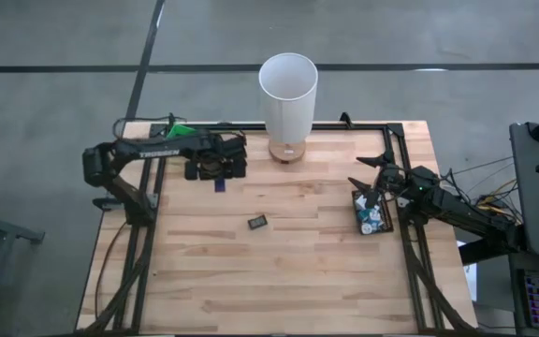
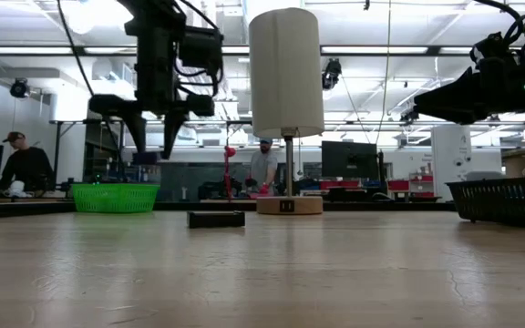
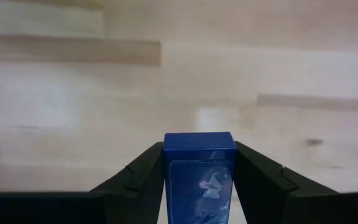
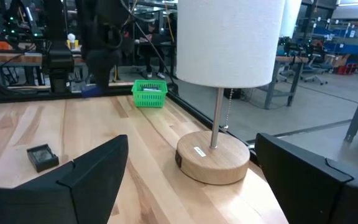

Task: Pick & Place Office items
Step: Put the blue digital clock into the green bin, then put the black digital clock into the green bin

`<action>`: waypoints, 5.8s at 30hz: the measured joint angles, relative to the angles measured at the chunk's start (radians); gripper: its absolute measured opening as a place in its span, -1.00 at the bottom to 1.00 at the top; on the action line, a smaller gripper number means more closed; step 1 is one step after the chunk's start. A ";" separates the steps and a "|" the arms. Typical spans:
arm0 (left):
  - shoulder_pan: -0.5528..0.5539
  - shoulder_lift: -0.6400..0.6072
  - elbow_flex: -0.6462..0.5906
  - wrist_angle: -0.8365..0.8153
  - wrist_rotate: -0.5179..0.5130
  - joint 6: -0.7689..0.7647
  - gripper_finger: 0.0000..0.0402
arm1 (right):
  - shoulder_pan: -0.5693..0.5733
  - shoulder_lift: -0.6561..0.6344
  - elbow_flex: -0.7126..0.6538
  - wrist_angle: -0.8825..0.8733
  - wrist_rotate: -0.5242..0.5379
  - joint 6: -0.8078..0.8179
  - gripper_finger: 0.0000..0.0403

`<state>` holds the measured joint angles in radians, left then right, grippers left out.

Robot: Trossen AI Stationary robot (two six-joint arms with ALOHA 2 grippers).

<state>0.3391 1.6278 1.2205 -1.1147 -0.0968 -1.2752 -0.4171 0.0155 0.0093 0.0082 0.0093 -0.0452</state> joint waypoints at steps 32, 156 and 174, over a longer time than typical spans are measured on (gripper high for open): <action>0.591 -0.080 0.000 -0.027 -0.080 0.169 -0.16 | 0.000 0.000 0.000 0.000 0.000 0.000 0.74; -0.415 -0.030 -0.261 0.811 0.000 0.984 0.25 | 0.000 0.000 0.000 0.000 0.000 0.000 0.74; -0.419 0.123 -0.284 0.918 0.025 1.014 0.29 | 0.000 0.000 0.000 0.000 0.000 0.000 0.74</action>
<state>-0.0795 1.7505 0.9363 -0.1964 -0.0716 -0.2615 -0.4175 0.0154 0.0093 0.0082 0.0097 -0.0452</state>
